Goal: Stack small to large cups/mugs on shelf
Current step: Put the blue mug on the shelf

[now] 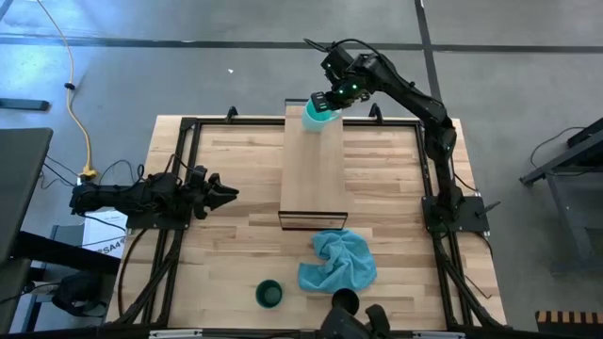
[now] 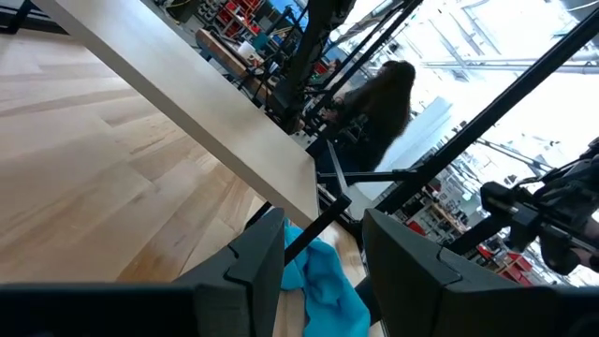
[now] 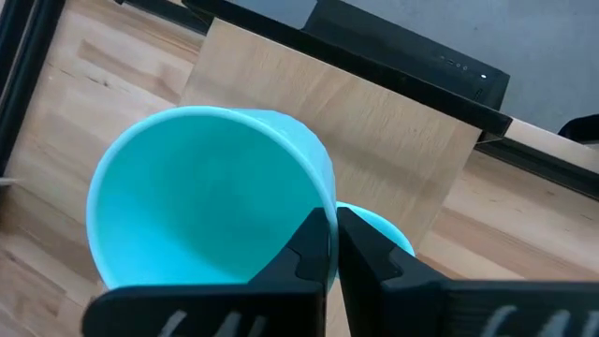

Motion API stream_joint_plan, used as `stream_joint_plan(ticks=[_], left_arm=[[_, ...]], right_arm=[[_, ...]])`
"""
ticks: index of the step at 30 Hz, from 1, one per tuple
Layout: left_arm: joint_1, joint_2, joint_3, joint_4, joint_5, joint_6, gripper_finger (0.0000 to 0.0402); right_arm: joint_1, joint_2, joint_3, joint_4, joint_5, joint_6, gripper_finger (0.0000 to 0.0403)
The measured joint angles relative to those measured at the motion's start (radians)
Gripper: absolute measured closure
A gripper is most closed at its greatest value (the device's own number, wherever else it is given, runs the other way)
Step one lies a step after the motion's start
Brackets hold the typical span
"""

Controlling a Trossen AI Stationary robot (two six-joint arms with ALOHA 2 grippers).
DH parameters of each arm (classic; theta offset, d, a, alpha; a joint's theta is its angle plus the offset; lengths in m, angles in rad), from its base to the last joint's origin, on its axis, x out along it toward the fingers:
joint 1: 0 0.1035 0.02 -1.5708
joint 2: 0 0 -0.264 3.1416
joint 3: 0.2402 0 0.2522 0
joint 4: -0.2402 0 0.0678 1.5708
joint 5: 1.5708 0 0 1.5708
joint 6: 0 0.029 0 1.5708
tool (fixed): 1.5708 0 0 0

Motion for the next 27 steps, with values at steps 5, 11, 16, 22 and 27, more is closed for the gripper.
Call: stream_joint_plan(ticks=[5,11,16,22,27], left_arm=[[0.0,0.0,0.0,0.0,0.001,0.0,0.0266],[0.0,0.0,0.0,0.0,0.002,0.0,0.0266],[0.0,0.0,0.0,0.0,0.003,-0.001,0.0266],[0.0,0.0,0.0,-0.001,0.003,-0.001,0.0266],[0.0,0.0,0.0,-0.001,0.003,-0.001,0.0266]], right_arm=[[0.0,0.011,0.0,0.007,0.0,0.007,0.0403],[0.0,0.017,0.0,0.035,-0.016,0.007,0.0403],[-0.007,0.019,0.0,0.012,-0.017,0.008,0.0403],[-0.007,0.019,0.0,0.007,-0.018,0.011,0.0403],[-0.007,0.019,0.0,0.005,-0.018,0.011,0.0403]])
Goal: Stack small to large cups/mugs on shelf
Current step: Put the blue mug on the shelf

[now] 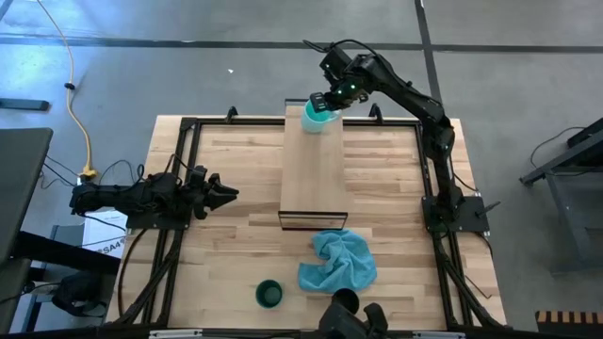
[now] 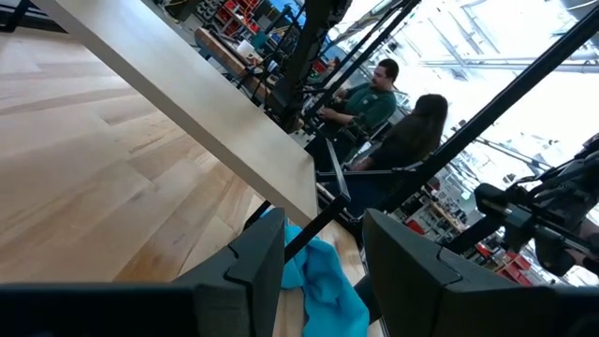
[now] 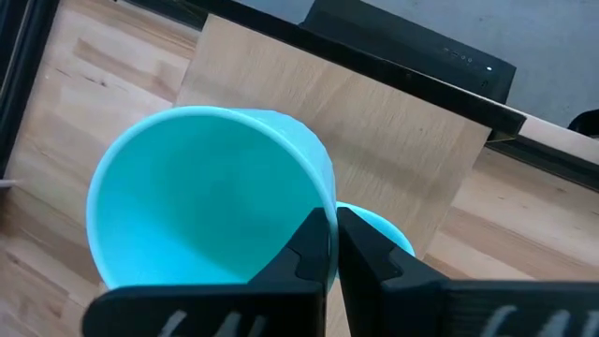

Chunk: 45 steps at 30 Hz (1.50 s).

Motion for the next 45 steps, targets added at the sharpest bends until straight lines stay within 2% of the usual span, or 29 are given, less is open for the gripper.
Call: stream_joint_plan(ticks=[39,45], left_arm=[[0.0,0.0,0.0,-0.001,0.004,-0.002,0.0266],[0.0,0.0,0.0,-0.001,0.005,-0.002,0.0266]], right_arm=[[-0.005,0.028,0.026,-0.03,-0.021,-0.008,0.0403],[-0.005,0.028,0.025,-0.014,-0.05,0.0,0.0403]])
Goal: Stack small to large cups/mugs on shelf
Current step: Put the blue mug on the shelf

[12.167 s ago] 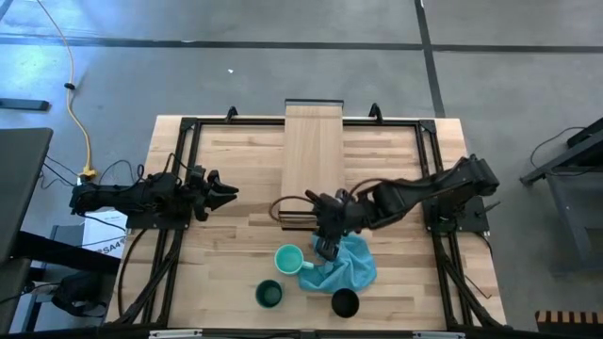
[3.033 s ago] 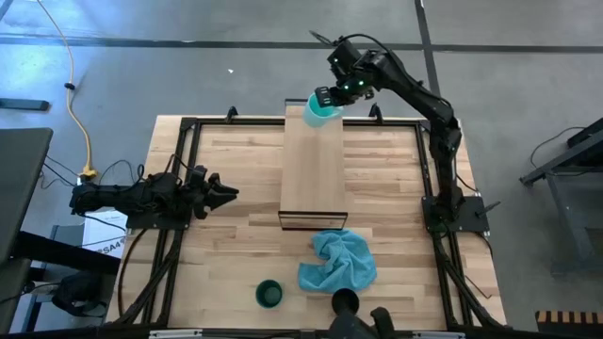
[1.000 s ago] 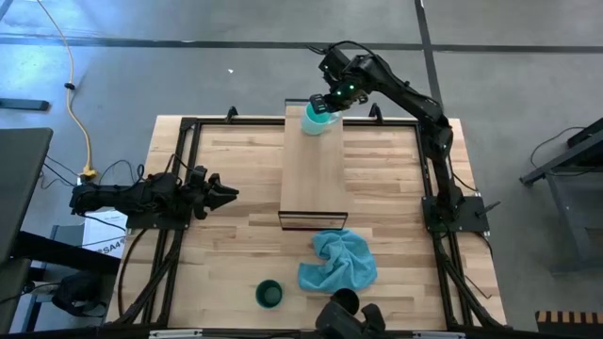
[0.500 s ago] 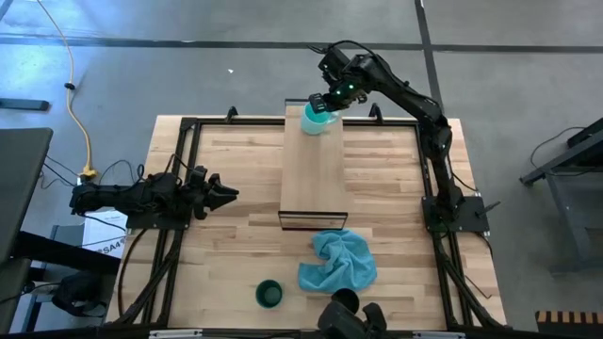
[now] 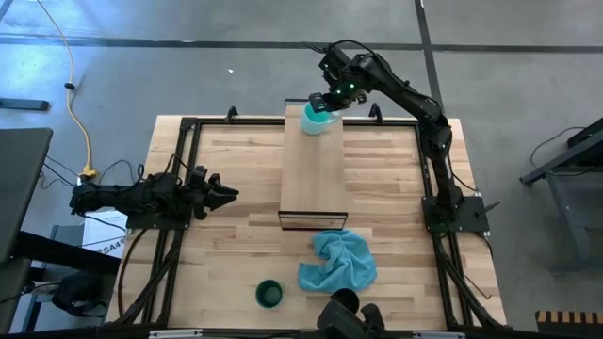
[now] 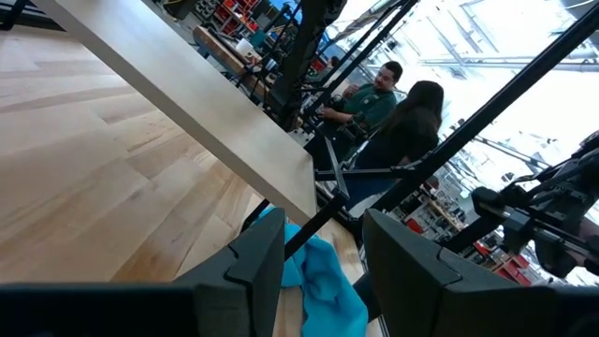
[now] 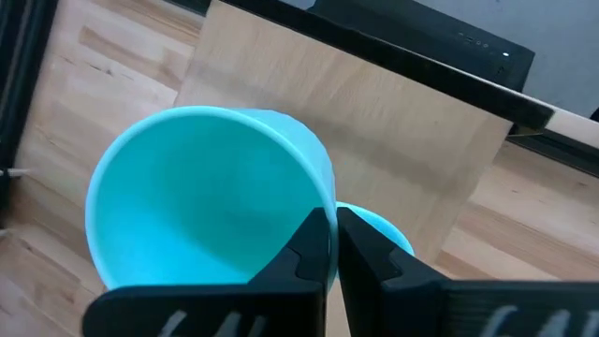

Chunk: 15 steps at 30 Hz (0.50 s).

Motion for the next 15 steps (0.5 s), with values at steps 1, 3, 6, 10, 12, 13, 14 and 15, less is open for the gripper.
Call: stream_joint_plan(ticks=[1,3,6,10,12,13,14,15], left_arm=[[0.0,0.0,0.0,0.0,0.0,0.0,0.0266],[0.0,0.0,0.0,0.0,0.0,0.0,0.0266],[0.0,0.0,0.0,0.0,0.002,0.0,0.0266],[0.0,0.0,0.0,0.0,0.008,0.0,0.0266],[0.0,0.0,0.0,0.0,0.013,0.0,0.0266],[0.0,0.0,0.0,-0.001,0.015,0.0,0.0266],[0.0,0.0,0.0,-0.001,0.018,0.0,0.0266],[0.0,0.0,0.0,-0.002,0.019,0.0,0.0266]], right_arm=[[0.0,0.0,0.0,0.002,0.0,0.008,0.0403],[0.0,0.0,0.0,0.002,-0.003,0.016,0.0403],[0.0,0.0,0.0,0.002,-0.006,0.016,0.0399],[-0.001,0.0,0.0,-0.007,-0.006,0.027,0.0391],[-0.001,0.0,0.0,-0.019,-0.006,0.027,0.0388],[-0.001,0.0,0.0,-0.025,-0.005,0.027,0.0388],[-0.001,0.0,0.0,-0.028,-0.006,0.027,0.0387],[-0.001,0.0,0.0,-0.03,-0.005,0.027,0.0387]])
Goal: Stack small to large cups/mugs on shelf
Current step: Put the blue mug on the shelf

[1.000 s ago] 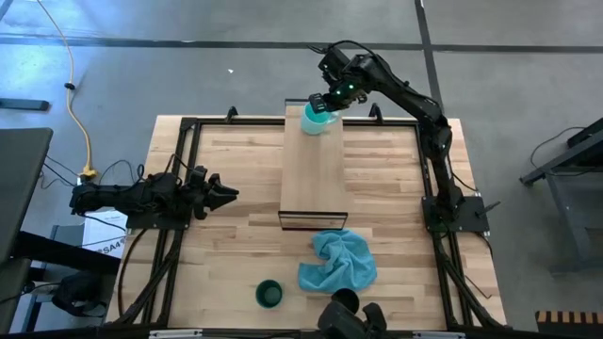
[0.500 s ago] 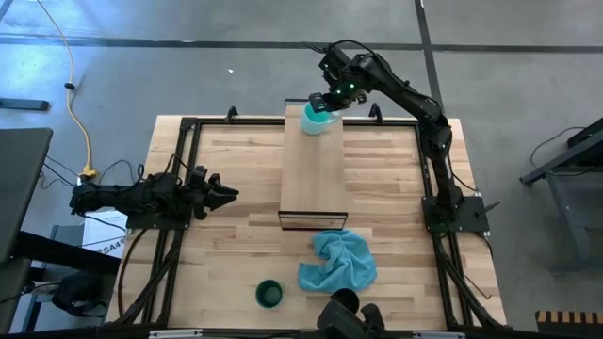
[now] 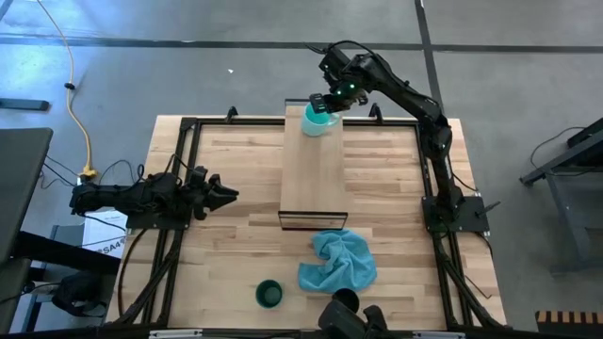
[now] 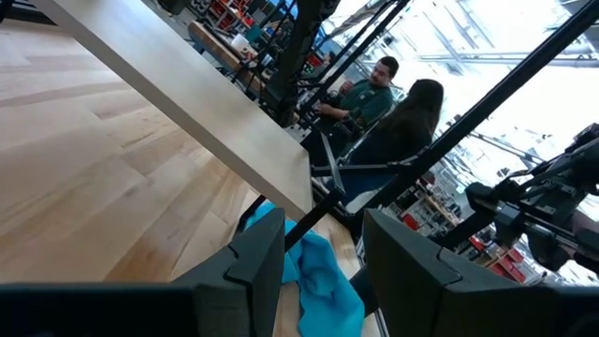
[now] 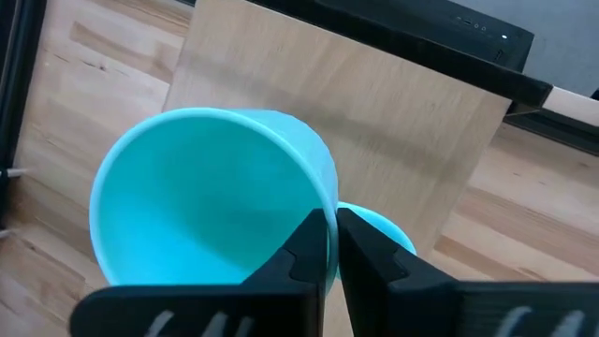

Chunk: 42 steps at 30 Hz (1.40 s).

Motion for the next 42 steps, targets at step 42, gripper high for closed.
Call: stream_joint_plan(ticks=[42], left_arm=[[0.0,0.0,0.0,-0.003,0.011,-0.023,0.0266]], right_arm=[[-0.002,-0.002,0.0,0.013,-0.005,-0.083,0.0322]])
